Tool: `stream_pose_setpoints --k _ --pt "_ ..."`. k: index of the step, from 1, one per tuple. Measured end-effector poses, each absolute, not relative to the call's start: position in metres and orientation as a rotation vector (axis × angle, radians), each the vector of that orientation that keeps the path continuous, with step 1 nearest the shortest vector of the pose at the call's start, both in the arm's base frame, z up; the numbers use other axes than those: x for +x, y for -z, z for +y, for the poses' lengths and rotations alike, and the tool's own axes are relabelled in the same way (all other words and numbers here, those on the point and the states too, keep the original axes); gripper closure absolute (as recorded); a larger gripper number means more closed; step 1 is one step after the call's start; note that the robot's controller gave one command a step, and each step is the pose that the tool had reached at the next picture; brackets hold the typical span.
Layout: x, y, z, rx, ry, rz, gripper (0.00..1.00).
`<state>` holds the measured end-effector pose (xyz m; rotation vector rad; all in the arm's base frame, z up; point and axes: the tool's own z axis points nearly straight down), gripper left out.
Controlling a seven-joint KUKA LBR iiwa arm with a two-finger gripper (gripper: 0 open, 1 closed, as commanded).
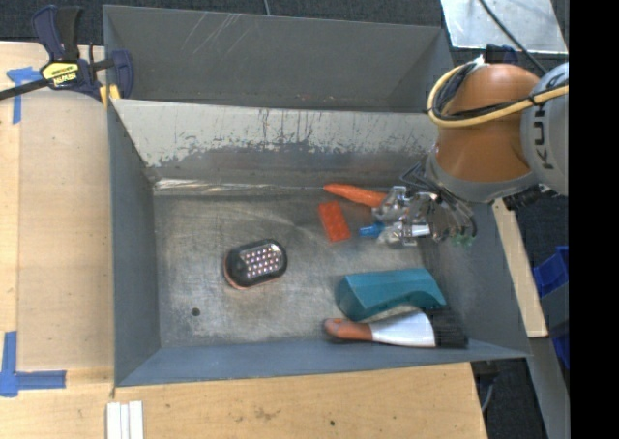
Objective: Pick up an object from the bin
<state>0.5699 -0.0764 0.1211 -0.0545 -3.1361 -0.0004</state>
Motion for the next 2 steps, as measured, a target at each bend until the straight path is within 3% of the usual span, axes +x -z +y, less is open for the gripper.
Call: stream_pose_setpoints --k 2 --pt "0.571 -0.235 -0.074 0.005 -0.001 -3.142 1.00"
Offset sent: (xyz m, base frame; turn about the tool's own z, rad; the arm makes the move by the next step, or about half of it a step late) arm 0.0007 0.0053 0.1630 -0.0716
